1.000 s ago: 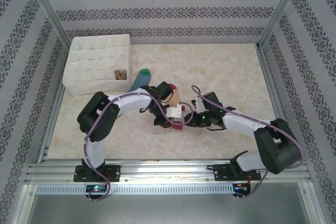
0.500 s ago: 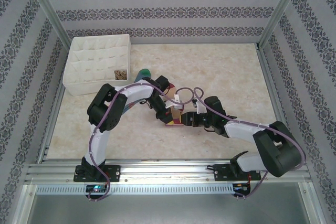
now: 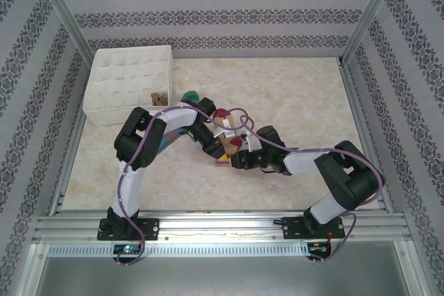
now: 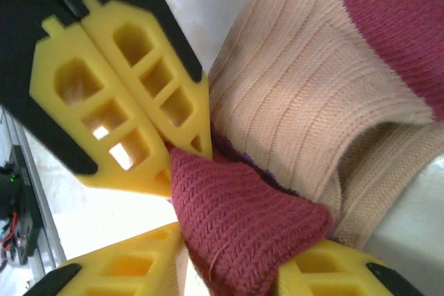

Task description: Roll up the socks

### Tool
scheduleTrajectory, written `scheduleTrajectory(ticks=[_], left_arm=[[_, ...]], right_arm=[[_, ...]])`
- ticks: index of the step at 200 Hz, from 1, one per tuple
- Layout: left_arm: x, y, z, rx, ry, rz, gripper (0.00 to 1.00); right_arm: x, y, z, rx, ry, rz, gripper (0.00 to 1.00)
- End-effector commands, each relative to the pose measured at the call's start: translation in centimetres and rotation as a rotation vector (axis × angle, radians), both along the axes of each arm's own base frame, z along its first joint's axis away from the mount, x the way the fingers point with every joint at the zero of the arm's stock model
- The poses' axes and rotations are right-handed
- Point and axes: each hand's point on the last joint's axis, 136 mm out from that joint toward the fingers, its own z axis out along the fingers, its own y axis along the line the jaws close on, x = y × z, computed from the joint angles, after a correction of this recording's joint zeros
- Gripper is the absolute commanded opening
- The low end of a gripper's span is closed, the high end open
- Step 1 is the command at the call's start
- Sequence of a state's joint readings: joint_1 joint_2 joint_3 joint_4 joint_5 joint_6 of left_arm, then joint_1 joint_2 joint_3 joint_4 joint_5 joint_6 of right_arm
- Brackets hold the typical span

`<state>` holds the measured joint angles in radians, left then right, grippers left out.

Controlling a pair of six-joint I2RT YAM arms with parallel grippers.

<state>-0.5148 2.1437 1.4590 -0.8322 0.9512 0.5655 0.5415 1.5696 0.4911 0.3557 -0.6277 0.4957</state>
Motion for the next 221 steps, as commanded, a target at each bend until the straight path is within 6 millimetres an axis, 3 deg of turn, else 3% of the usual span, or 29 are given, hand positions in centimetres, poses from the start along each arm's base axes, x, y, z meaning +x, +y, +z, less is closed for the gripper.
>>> scheduleTrajectory(ticks=[1, 31, 58, 82, 141, 164, 221], left_arm=[[-0.4, 0.2, 0.3, 0.0, 0.072, 0.031, 0.0], [0.3, 0.5, 0.6, 0.003, -0.017, 0.049, 0.09], [1.3, 0.8, 1.3, -0.03, -0.111, 0.121, 0.24], [2.0, 0.9, 2.7, -0.096, -0.227, 0.171, 0.31], [1.7, 2.2, 4.5, -0.125, -0.571, 0.228, 0.35], [1.7, 2.3, 3.6, -0.078, -0.651, 0.253, 0.39], [3.5, 2.7, 0.4, 0.013, -0.585, 0.374, 0.36]], right_arm=[[0.1, 0.7, 0.4, 0.001, -0.022, 0.031, 0.19], [-0.4, 0.4, -0.2, -0.026, 0.03, 0.032, 0.07], [-1.5, 0.5, -1.7, -0.048, 0.146, 0.061, 0.03], [-2.0, 0.4, -3.0, -0.083, 0.241, 0.058, 0.03], [-1.4, 0.5, -4.9, -0.158, 0.41, -0.001, 0.05], [-1.2, 0.8, -5.1, -0.157, 0.432, 0.001, 0.05], [-1.5, 0.9, -5.0, -0.149, 0.466, 0.006, 0.08]])
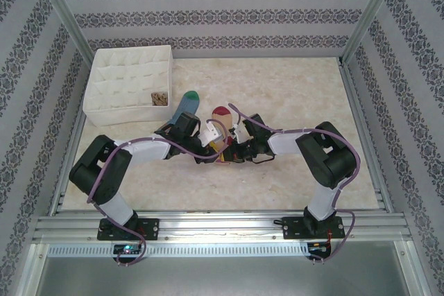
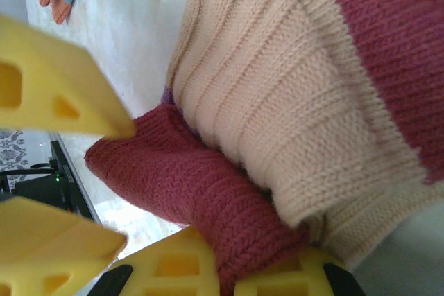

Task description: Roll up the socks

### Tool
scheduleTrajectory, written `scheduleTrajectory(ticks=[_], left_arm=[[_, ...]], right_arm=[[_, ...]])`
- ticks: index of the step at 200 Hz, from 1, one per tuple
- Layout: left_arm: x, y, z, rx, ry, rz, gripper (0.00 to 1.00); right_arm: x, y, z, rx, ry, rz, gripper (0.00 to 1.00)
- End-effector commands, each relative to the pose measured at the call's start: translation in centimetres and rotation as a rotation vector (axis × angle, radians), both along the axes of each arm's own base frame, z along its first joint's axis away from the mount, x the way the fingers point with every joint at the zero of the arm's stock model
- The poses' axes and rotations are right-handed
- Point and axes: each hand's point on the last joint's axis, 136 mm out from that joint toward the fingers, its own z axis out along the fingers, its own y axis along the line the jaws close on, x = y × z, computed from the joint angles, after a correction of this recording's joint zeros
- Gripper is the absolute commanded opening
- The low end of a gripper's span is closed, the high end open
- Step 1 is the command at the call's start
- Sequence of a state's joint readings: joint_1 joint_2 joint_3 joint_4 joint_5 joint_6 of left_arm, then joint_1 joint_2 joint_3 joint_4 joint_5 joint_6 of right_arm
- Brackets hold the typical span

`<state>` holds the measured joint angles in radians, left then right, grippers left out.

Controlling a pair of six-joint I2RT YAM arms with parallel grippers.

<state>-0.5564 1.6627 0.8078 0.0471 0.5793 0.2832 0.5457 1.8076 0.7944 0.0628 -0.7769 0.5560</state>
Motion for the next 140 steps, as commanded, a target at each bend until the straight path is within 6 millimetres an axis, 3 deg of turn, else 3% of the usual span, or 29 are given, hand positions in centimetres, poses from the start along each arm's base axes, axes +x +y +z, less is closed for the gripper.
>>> scheduleTrajectory(ticks=[1, 20, 59, 81, 107, 140], left_arm=[[1.8, 0.0, -1.0, 0.007, 0.009, 0.095, 0.36], [2.0, 0.3, -2.4, 0.043, 0.076, 0.136, 0.29], [1.3, 0.6, -4.8, 0.091, 0.19, 0.168, 0.23], [0.9, 0.6, -5.4, 0.092, 0.215, 0.167, 0.22], [0.7, 0.6, -5.8, 0.089, 0.235, 0.172, 0.21], [0.6, 0.4, -5.9, 0.069, 0.261, 0.186, 0.21]], right_arm=[[-2.8, -2.3, -4.0, -0.148, 0.159, -0.03, 0.08], [-2.8, -2.3, -3.6, -0.137, 0.156, -0.031, 0.13], [-1.4, -3.2, -1.0, -0.122, 0.064, -0.11, 0.4], [-0.1, -4.2, 0.8, -0.14, -0.019, -0.168, 0.42], [0.9, -5.0, 1.5, -0.188, -0.096, -0.21, 0.43], [2.0, -3.7, 1.5, -0.197, -0.116, -0.199, 0.43]])
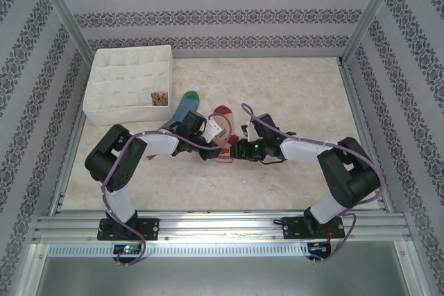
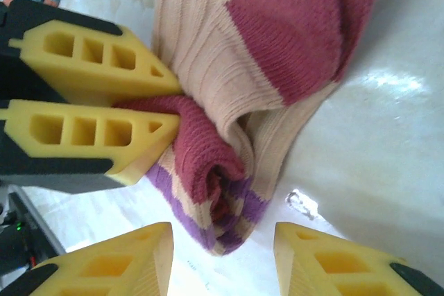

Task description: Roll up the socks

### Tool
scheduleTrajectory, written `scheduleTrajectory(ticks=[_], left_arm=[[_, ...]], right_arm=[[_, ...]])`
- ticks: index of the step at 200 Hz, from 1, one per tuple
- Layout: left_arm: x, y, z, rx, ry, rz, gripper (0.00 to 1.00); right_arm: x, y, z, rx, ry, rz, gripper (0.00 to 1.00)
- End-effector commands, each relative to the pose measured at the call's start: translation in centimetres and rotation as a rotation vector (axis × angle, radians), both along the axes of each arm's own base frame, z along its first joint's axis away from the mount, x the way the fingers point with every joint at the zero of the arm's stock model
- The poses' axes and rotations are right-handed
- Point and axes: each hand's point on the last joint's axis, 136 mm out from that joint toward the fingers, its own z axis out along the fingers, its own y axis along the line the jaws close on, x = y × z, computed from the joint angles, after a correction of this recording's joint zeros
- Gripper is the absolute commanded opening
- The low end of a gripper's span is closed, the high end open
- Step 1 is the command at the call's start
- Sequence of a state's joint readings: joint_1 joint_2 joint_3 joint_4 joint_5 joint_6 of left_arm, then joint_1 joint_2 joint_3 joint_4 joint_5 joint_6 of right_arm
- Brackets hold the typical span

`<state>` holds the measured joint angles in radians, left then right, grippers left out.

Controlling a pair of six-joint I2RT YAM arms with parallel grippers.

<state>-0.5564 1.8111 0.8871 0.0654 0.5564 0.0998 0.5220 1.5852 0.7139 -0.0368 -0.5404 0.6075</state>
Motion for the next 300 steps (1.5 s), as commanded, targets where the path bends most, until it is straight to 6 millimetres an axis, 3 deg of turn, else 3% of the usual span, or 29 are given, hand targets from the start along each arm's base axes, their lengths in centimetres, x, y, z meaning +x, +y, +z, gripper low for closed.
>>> scheduleTrajectory(ticks=[1, 33, 64, 84, 107, 136, 157, 189, 221, 300], left_arm=[[-1.3, 1.1, -3.0, 0.06, 0.107, 0.04, 0.21], [-1.4, 0.8, -3.0, 0.044, 0.129, 0.043, 0.21], [-1.4, 0.8, -2.5, 0.041, 0.103, 0.021, 0.2], [-1.4, 0.5, -0.8, 0.006, 0.017, -0.035, 0.21], [-2.0, -0.2, 1.8, -0.047, -0.094, -0.163, 0.3], [-2.5, -0.4, 4.8, -0.053, -0.249, -0.311, 0.31], [-2.8, 0.0, 5.9, -0.034, -0.403, -0.383, 0.34], [-4.8, 0.3, 5.2, 0.078, -0.659, -0.573, 0.36], [-4.9, -0.6, 4.6, 0.217, -0.823, -0.668, 0.38], [-3.7, -1.2, 0.5, 0.39, -0.809, -0.761, 0.39]], right_arm=[[0.9, 0.4, -0.4, -0.049, -0.013, -0.015, 0.43], [1.4, 1.8, -1.5, -0.089, -0.001, 0.006, 0.44], [1.2, 0.4, -3.6, -0.193, 0.064, -0.024, 0.41], [0.1, -1.7, -5.3, -0.304, 0.123, -0.024, 0.31], [-0.9, -3.4, -6.5, -0.356, 0.187, -0.023, 0.19], [-1.7, -4.4, -7.1, -0.405, 0.229, -0.004, 0.16], [-1.9, -4.4, -7.1, -0.412, 0.243, 0.007, 0.16], [-1.9, -4.3, -6.8, -0.416, 0.241, 0.029, 0.16], [-2.1, -4.1, -6.6, -0.413, 0.253, 0.046, 0.16], [-2.5, -4.0, -6.4, -0.41, 0.258, 0.072, 0.16]])
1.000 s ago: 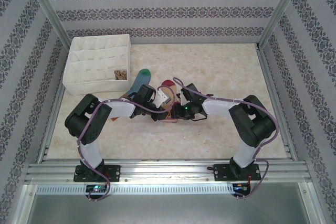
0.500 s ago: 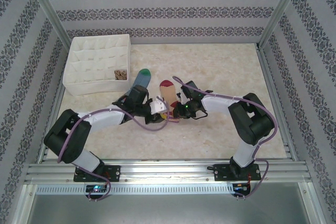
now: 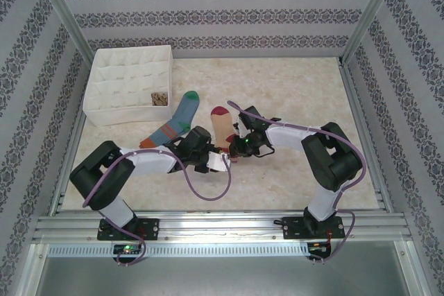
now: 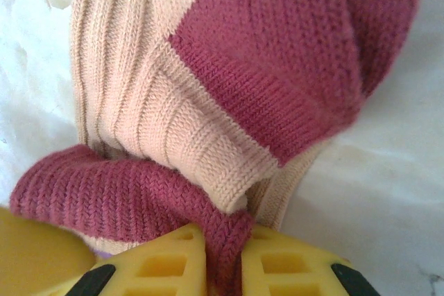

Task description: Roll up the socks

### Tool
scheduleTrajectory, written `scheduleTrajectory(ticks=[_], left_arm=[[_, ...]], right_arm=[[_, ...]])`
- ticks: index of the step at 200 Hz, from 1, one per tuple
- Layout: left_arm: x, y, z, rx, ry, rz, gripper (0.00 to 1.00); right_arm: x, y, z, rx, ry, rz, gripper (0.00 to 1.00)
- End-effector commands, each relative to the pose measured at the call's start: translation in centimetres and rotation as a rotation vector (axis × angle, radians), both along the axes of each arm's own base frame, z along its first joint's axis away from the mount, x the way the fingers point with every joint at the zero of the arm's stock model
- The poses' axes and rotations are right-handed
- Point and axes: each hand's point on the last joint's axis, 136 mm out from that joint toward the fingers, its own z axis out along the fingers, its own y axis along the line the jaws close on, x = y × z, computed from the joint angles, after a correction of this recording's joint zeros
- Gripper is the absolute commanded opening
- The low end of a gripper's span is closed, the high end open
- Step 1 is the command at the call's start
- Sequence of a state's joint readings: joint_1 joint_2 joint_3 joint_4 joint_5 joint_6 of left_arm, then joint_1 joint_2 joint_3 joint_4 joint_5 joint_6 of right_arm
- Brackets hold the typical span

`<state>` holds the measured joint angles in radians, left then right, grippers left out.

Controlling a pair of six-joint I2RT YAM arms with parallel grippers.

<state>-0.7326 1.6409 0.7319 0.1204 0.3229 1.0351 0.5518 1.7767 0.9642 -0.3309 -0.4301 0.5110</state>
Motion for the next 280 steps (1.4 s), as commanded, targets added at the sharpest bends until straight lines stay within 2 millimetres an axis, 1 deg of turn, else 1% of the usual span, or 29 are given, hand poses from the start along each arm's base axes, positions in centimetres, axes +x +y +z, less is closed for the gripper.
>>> scheduleTrajectory(ticks=[1, 20, 80, 110, 125, 137, 150, 163, 175, 186, 201, 219, 227, 236, 252, 272, 280], left_arm=[[0.8, -0.4, -0.4, 0.052, -0.069, -0.026, 0.39], [1.1, -0.7, -0.3, 0.05, -0.094, -0.023, 0.39], [2.5, -0.8, 1.9, 0.017, -0.258, 0.014, 0.41], [2.6, -0.4, -0.1, 0.096, -0.226, 0.0, 0.41], [2.7, -0.2, -0.9, 0.12, -0.208, 0.01, 0.36], [2.5, 0.0, -1.4, 0.144, -0.165, 0.018, 0.27], [1.9, -0.1, -1.4, 0.157, -0.092, 0.018, 0.13], [1.0, -0.3, -1.3, 0.162, -0.001, 0.017, 0.0], [-0.2, -0.6, -1.2, 0.166, 0.1, 0.001, 0.0], [-1.2, -0.7, -1.1, 0.173, 0.193, -0.001, 0.0], [-2.3, -1.0, -1.0, 0.167, 0.312, 0.017, 0.0], [-3.0, -1.3, -0.9, 0.143, 0.442, 0.064, 0.0], [-3.3, -1.4, -0.8, 0.129, 0.494, 0.082, 0.0], [-3.7, -1.5, -0.8, 0.113, 0.55, 0.094, 0.0], [-3.8, -1.7, -0.7, 0.084, 0.624, 0.125, 0.0], [-3.7, -1.6, -0.3, 0.048, 0.713, 0.17, 0.0], [-3.5, -1.5, -0.1, 0.029, 0.751, 0.188, 0.0]], right_arm=[[-3.9, -4.2, -3.9, -0.2, 0.159, 0.008, 0.16], [-4.1, -4.2, -4.0, -0.203, 0.166, 0.015, 0.16], [-4.4, -4.1, -4.3, -0.199, 0.193, 0.04, 0.16], [-4.4, -3.9, -4.2, -0.195, 0.198, 0.046, 0.16], [-4.3, -3.8, -3.9, -0.188, 0.197, 0.052, 0.16], [-4.3, -3.6, -3.6, -0.174, 0.187, 0.059, 0.18], [-4.2, -3.5, -3.1, -0.149, 0.171, 0.063, 0.24], [-3.8, -3.3, -2.2, -0.101, 0.145, 0.053, 0.37], [-3.1, -3.0, -1.1, -0.032, 0.11, 0.035, 0.5], [-2.5, -2.8, 0.2, 0.028, 0.07, 0.019, 0.54], [-1.7, -2.8, 1.9, 0.083, 0.01, -0.001, 0.55], [-0.8, -3.2, 3.5, 0.13, -0.047, -0.033, 0.54], [-0.5, -3.4, 4.1, 0.153, -0.072, -0.05, 0.52], [-0.2, -3.6, 4.5, 0.178, -0.092, -0.068, 0.49], [0.1, -3.5, 5.1, 0.217, -0.121, -0.081, 0.42], [0.2, -2.9, 5.5, 0.269, -0.139, -0.068, 0.35], [0.2, -2.5, 5.4, 0.293, -0.136, -0.063, 0.35]])
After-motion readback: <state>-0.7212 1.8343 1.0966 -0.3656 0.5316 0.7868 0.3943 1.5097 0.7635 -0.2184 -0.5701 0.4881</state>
